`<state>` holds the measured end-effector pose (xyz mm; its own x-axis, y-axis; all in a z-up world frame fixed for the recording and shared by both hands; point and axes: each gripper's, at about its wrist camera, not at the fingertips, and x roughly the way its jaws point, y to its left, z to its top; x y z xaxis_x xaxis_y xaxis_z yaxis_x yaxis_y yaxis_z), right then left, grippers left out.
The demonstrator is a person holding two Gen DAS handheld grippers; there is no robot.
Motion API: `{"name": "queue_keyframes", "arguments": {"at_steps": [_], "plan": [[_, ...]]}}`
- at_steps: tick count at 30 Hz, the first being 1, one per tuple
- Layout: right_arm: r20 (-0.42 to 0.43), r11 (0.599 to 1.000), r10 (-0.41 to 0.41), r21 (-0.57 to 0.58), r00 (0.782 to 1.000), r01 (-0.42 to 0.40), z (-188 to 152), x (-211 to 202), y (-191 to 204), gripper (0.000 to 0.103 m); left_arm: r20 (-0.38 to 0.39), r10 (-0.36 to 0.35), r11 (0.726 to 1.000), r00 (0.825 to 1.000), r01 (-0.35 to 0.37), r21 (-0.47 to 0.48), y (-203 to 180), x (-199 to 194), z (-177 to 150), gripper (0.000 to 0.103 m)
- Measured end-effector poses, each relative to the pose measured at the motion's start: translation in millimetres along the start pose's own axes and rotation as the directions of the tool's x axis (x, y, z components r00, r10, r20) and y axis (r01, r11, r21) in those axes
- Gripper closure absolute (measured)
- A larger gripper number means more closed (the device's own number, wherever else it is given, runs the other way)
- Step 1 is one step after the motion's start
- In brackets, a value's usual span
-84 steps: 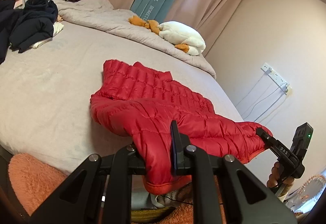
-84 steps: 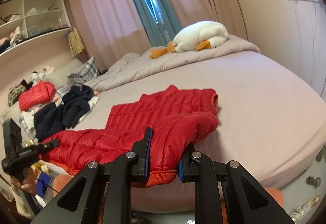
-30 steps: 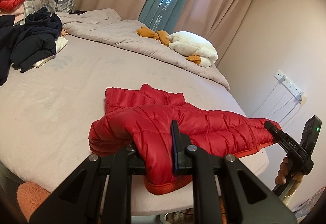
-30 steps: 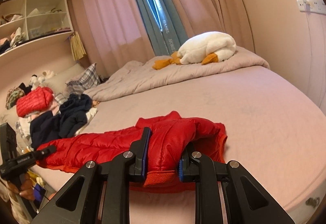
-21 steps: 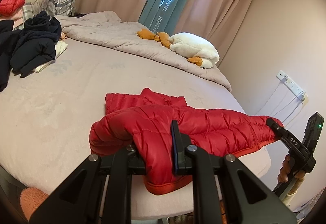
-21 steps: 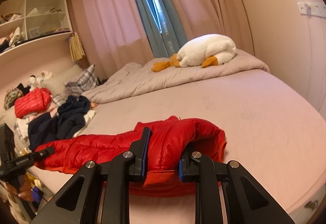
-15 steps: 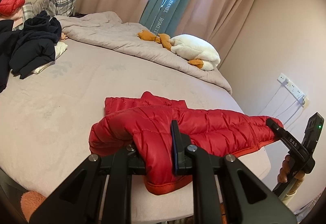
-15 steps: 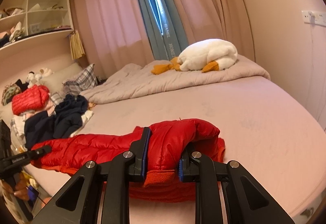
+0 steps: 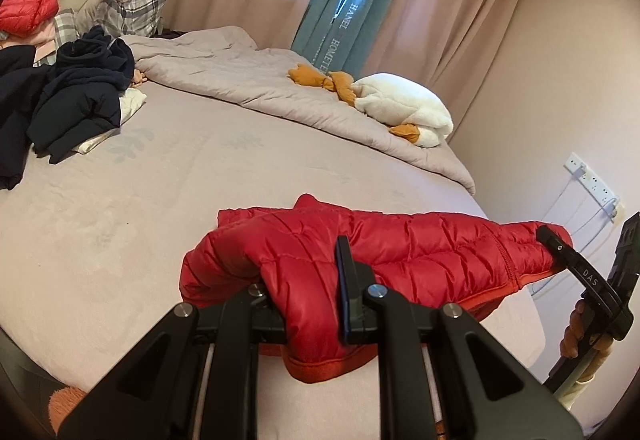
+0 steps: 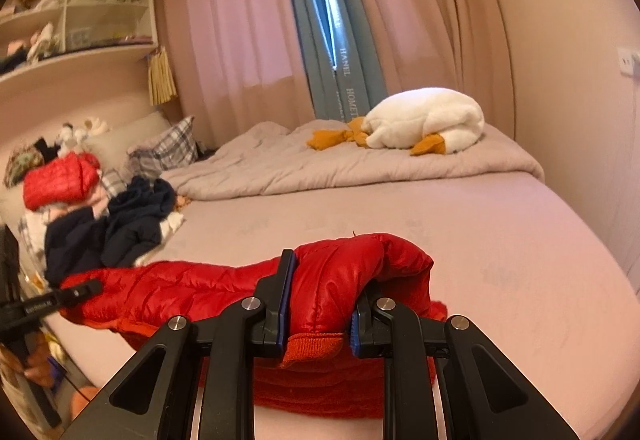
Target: Fold large clothes
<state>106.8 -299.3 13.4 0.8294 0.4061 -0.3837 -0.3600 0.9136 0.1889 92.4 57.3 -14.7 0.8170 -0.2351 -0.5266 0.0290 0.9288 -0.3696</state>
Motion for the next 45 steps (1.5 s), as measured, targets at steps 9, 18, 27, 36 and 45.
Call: {"name": "queue_keyframes", "arguments": {"at_steps": [9, 18, 27, 36, 45], "plan": [[-0.036, 1.0, -0.023, 0.013, 0.999, 0.023, -12.2, 15.5, -7.5, 0.081, -0.036, 0.035, 0.999, 0.999, -0.036, -0.008, 0.7, 23.3, -5.9, 0.087], [-0.049, 1.0, -0.02, 0.023, 0.999, 0.021, -11.1, 18.3, -12.6, 0.081, -0.047, 0.046, 0.999, 0.998, -0.047, -0.017, 2.5, 34.5, -3.0, 0.087], [-0.064, 0.999, -0.028, 0.027, 0.998, 0.029, -12.0, 24.8, -11.3, 0.081, -0.055, 0.054, 0.998, 0.997, -0.055, -0.015, 4.3, 42.8, 0.2, 0.087], [-0.075, 0.999, -0.035, 0.028, 0.997, 0.037, -12.6, 30.8, -8.4, 0.081, -0.076, 0.062, 0.998, 0.995, -0.064, -0.025, 7.6, 61.1, 7.8, 0.087], [-0.141, 0.999, -0.042, -0.005, 0.989, 0.042, 6.1, 55.6, -5.8, 0.081, -0.088, 0.072, 0.997, 0.994, -0.075, -0.028, 6.7, 75.0, 22.9, 0.086]]}}
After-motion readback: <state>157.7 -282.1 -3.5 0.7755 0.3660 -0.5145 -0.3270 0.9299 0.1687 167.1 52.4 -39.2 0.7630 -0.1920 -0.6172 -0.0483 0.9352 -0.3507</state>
